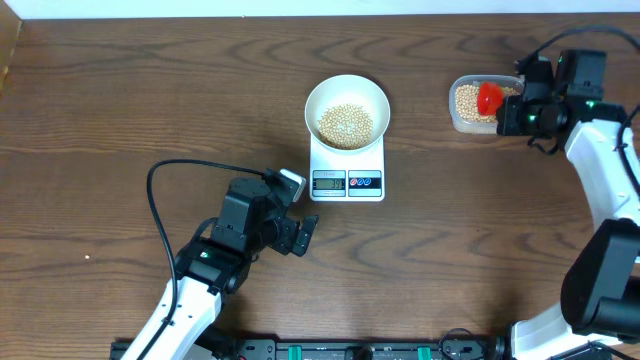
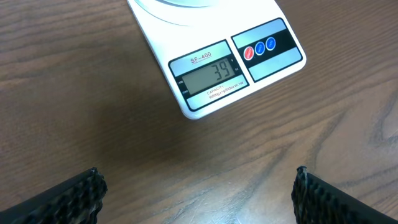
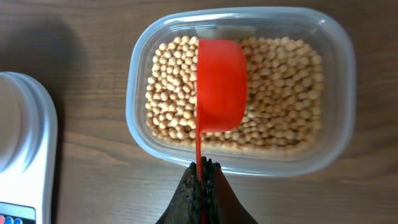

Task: Scoop item into bowl and weigh 50g on scale
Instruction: 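Dip the red scoop into the soybean tub and scoop more beans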

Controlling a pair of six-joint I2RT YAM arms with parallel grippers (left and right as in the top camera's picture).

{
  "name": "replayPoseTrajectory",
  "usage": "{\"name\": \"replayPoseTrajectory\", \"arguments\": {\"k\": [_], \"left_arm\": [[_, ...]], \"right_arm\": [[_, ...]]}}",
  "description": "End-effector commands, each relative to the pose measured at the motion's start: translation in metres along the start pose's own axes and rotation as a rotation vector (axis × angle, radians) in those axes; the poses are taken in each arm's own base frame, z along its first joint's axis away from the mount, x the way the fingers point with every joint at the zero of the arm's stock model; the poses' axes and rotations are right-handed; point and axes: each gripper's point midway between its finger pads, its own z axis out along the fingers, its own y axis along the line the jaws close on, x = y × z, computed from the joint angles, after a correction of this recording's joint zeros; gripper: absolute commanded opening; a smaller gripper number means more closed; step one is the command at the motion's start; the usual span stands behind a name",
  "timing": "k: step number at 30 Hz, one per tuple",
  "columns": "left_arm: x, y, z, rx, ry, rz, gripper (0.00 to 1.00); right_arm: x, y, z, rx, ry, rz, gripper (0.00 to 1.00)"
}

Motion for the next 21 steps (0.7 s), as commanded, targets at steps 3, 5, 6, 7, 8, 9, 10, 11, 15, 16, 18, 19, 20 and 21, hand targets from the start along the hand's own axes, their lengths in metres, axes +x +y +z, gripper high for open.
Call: {"name": "replayPoseTrajectory", "arguments": {"k": [3, 5, 6, 7, 8, 9, 10, 11, 15, 16, 18, 19, 20, 21], "left_arm": [[-0.011, 0.003, -0.004, -0.014, -0.023, 0.014, 0.98], [-0.011, 0.003, -0.004, -0.014, -0.023, 0.014, 0.98], [-0.011, 0.003, -0.004, -0.014, -0.023, 0.014, 0.98], [-0.011, 0.003, -0.004, -0.014, -0.023, 0.013, 0.98], [-0.011, 0.003, -0.004, -0.014, -0.023, 0.014, 0.98], [-0.011, 0.003, -0.004, -0.014, -0.023, 0.014, 0.98], [-0.011, 0.003, -0.004, -0.014, -0.023, 0.014, 0.98], [-0.011, 0.003, -0.004, -0.014, -0.023, 0.014, 0.98], [-0.011, 0.003, -0.004, -0.014, -0.023, 0.014, 0.98], [-0.011, 0.003, -0.004, -0.014, -0.023, 0.013, 0.98], [-0.011, 0.003, -0.004, -0.014, -0.023, 0.014, 0.98], [-0.011, 0.003, -0.004, -0.014, -0.023, 0.014, 0.98], [-0.011, 0.003, -0.004, -0.014, -0.023, 0.014, 0.98], [-0.011, 0.003, -0.004, -0.014, -0.023, 0.014, 0.98]], "right_arm": [[0.016, 0.007, 0.011, -0.064, 0.021, 0.098, 0.01], [0.019, 0.01, 0.014, -0.067, 0.025, 0.117, 0.01], [0.02, 0.011, 0.016, -0.07, 0.024, 0.12, 0.01], [0.02, 0.013, 0.017, -0.073, 0.018, 0.122, 0.01], [0.018, 0.015, 0.018, -0.079, 0.011, 0.124, 0.01], [0.016, 0.017, 0.019, -0.086, 0.002, 0.127, 0.01], [0.013, 0.02, 0.019, -0.098, -0.01, 0.128, 0.01], [0.012, 0.022, 0.02, -0.103, -0.017, 0.131, 0.01], [0.007, 0.031, 0.022, -0.114, -0.032, 0.123, 0.01], [0.007, 0.033, 0.022, -0.117, -0.031, 0.123, 0.01], [0.008, 0.034, 0.023, -0.119, -0.03, 0.123, 0.01], [0.008, 0.035, 0.023, -0.12, -0.029, 0.123, 0.01], [0.009, 0.035, 0.023, -0.12, -0.027, 0.124, 0.01], [0.01, 0.035, 0.024, -0.12, -0.023, 0.128, 0.01]]}}
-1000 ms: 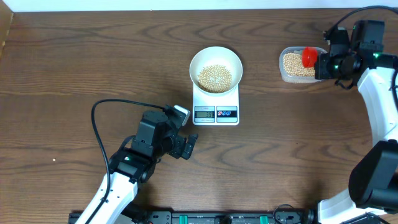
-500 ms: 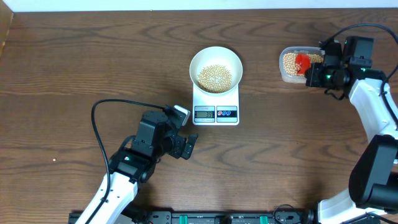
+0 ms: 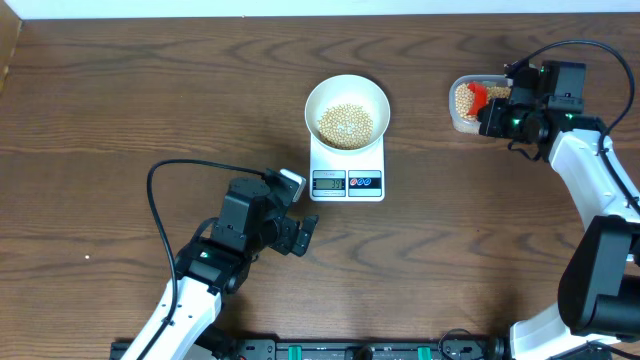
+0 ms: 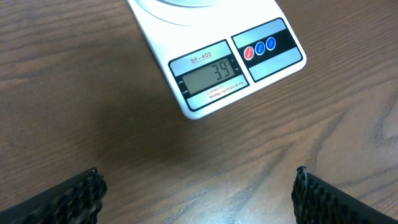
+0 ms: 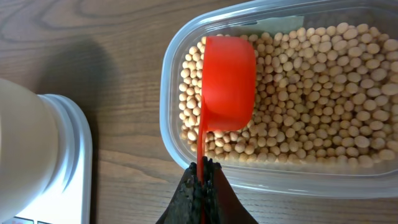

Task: Scoop item into bowl and weigh 50g on scale
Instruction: 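Dip the red scoop into the soybean tub and scoop more beans, then lift the filled scoop and move it over the white bowl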

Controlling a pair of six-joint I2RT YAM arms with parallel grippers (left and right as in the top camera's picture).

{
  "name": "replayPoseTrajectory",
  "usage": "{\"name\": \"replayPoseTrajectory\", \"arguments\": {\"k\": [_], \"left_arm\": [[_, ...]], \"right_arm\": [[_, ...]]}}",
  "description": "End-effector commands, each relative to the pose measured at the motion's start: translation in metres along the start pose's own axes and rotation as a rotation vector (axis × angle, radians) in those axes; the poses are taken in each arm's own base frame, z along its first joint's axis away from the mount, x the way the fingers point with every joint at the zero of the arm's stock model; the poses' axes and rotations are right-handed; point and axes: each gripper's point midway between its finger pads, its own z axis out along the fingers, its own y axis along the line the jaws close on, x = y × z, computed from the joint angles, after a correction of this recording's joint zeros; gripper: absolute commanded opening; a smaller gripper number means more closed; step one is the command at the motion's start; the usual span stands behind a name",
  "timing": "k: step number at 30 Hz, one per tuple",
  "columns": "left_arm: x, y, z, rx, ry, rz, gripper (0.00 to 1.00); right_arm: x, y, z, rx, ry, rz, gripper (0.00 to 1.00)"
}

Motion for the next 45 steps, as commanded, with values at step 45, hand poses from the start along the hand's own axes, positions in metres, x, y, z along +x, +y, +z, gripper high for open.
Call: {"name": "replayPoseTrajectory", "arguments": {"k": [45], "left_arm": [[-0.011, 0.003, -0.004, -0.014, -0.023, 0.014, 0.98]], "right_arm": [[-0.042, 0.064, -0.051, -0.641, -0.115, 0.109, 0.01]]}}
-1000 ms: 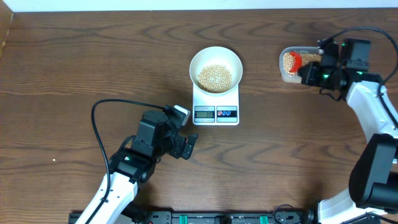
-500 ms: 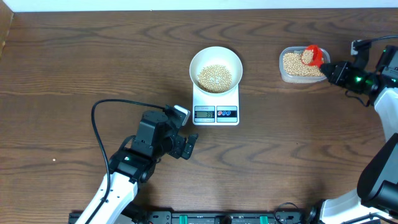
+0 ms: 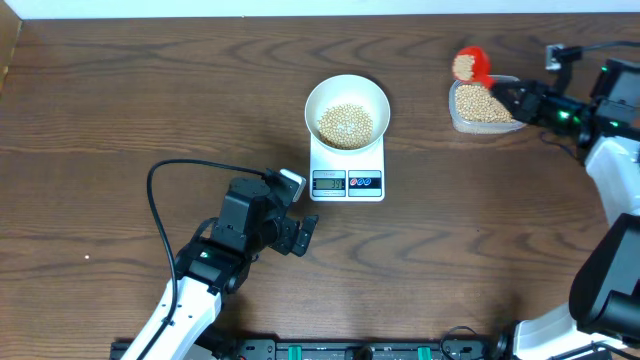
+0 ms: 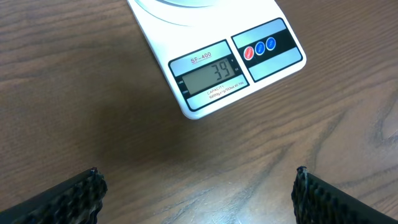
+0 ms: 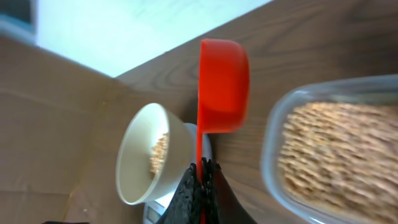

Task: Scoop item into bowl and weigh 50g on scale
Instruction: 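Lift the filled scoop and move it over the white bowl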

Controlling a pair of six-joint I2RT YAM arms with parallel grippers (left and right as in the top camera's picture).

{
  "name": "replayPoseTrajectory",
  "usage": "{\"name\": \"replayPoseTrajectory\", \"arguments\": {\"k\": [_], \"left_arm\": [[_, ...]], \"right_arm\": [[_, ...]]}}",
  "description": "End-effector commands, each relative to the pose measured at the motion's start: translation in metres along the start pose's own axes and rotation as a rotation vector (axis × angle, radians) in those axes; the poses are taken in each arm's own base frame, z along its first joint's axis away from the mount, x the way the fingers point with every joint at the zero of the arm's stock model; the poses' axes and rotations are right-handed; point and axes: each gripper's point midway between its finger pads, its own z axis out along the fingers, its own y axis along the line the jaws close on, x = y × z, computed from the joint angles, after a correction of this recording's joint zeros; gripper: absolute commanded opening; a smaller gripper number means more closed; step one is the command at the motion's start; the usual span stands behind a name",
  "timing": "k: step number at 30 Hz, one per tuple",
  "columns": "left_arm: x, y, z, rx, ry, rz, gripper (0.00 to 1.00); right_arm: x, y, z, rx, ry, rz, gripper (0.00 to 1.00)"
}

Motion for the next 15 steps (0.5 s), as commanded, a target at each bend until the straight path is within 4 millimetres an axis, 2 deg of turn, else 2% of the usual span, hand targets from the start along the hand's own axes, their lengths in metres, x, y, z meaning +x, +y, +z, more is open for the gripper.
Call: {"name": "replayPoseTrajectory", "arguments": {"k": [1, 7, 15], "left_arm": [[-0.011, 0.003, -0.004, -0.014, -0.023, 0.014, 0.98], [-0.011, 0.003, -0.004, -0.014, -0.023, 0.013, 0.98], [-0.011, 0.003, -0.004, -0.014, -0.023, 0.013, 0.98]], "right_arm": [[0.013, 0.028, 0.022, -0.089, 0.055, 0.036, 0.02], [0.028, 0.064, 0.052, -0.153, 0.116, 0.016, 0.01], [0.057, 0.094, 0.084, -0.164, 0.19, -0.046, 0.01]]}}
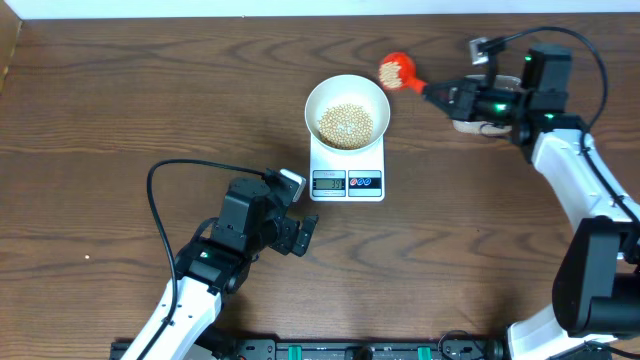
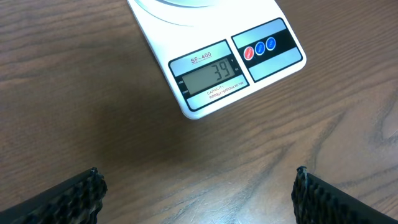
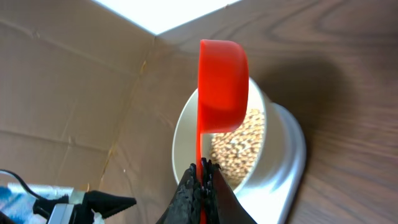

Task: Scoop item into bowl and weigh 50g on scale
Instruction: 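Lift the filled scoop and move it over the white bowl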

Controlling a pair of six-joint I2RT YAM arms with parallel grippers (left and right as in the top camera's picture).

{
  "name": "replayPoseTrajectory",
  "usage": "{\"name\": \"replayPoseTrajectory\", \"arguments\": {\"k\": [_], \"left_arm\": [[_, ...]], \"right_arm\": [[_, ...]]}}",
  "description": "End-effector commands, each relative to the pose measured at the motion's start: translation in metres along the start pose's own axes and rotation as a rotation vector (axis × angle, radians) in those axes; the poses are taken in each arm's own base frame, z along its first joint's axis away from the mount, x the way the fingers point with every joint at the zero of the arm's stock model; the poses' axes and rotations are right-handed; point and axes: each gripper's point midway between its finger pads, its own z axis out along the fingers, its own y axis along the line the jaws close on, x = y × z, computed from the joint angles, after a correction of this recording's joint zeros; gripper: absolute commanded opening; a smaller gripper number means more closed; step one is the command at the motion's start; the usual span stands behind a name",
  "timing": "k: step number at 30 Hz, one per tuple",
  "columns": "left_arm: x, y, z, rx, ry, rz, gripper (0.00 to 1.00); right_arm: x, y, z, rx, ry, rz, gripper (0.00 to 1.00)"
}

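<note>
A white bowl [image 1: 346, 105] holding soybeans sits on the white scale [image 1: 347, 172], whose display [image 2: 209, 75] reads 39. My right gripper [image 3: 201, 167] is shut on the handle of a red scoop [image 1: 394, 71] loaded with beans, held just right of the bowl's rim; from the right wrist the red scoop [image 3: 222, 86] hangs over the bowl [image 3: 186, 143]. The clear bean container [image 1: 468, 124] lies mostly hidden under my right arm. My left gripper [image 2: 199, 190] is open over bare table just in front of the scale.
A black cable [image 1: 170, 200] loops from the left arm over the table's left half. The table's far edge [image 1: 320, 17] runs close behind the bowl. A brown cardboard wall [image 3: 74, 93] stands beyond it.
My right gripper has carried the loaded scoop leftward, from above the container's left end to just right of the bowl's rim. The left arm and the scale reading are unchanged.
The scoop was first down in the container's beans, held by my right gripper, then at the container's left end. Later it was raised, full, above the container's left side. Now it is beside the bowl. The scale has read 39 throughout and the left gripper stayed open.
</note>
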Motion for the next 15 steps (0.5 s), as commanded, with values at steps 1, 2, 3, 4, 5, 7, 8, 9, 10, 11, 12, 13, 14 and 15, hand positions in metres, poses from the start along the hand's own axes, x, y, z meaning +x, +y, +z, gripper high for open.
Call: {"name": "replayPoseTrajectory", "arguments": {"k": [1, 2, 3, 4, 5, 7, 8, 9, 10, 11, 12, 13, 14, 15], "left_arm": [[-0.011, 0.003, -0.004, -0.014, -0.023, 0.014, 0.98], [-0.011, 0.003, -0.004, -0.014, -0.023, 0.014, 0.98], [-0.011, 0.003, -0.004, -0.014, -0.023, 0.013, 0.98], [-0.011, 0.003, -0.004, -0.014, -0.023, 0.014, 0.98], [-0.011, 0.003, -0.004, -0.014, -0.023, 0.014, 0.98], [-0.011, 0.003, -0.004, -0.014, -0.023, 0.014, 0.98], [-0.011, 0.003, -0.004, -0.014, -0.023, 0.014, 0.98], [-0.011, 0.003, -0.004, -0.014, -0.023, 0.014, 0.98], [-0.011, 0.003, -0.004, -0.014, -0.023, 0.014, 0.98], [-0.011, 0.003, -0.004, -0.014, -0.023, 0.014, 0.98], [-0.011, 0.003, -0.004, -0.014, -0.023, 0.014, 0.98], [-0.011, 0.003, -0.004, -0.014, -0.023, 0.013, 0.98], [-0.011, 0.003, -0.004, -0.014, -0.023, 0.014, 0.98], [-0.011, 0.003, -0.004, -0.014, -0.023, 0.014, 0.98]], "right_arm": [[0.01, 0.009, 0.02, 0.015, 0.032, -0.022, 0.01], [0.015, 0.012, 0.028, 0.027, 0.043, -0.034, 0.01], [0.017, 0.013, 0.032, 0.032, 0.047, -0.039, 0.01], [0.019, 0.016, 0.037, 0.038, 0.054, -0.046, 0.01], [0.022, 0.018, 0.041, 0.037, 0.061, -0.059, 0.01], [0.029, 0.024, 0.049, 0.048, 0.087, -0.079, 0.01], [0.032, 0.024, 0.05, 0.061, 0.1, -0.087, 0.01], [0.035, 0.023, 0.052, 0.077, 0.111, -0.094, 0.01], [0.037, 0.023, 0.053, 0.098, 0.125, -0.104, 0.01], [0.038, 0.023, 0.054, 0.119, 0.138, -0.117, 0.01], [0.039, 0.023, 0.054, 0.135, 0.147, -0.13, 0.01], [0.04, 0.024, 0.056, 0.151, 0.157, -0.144, 0.01], [0.04, 0.025, 0.056, 0.164, 0.164, -0.154, 0.02], [0.039, 0.027, 0.057, 0.178, 0.169, -0.168, 0.02]]}}
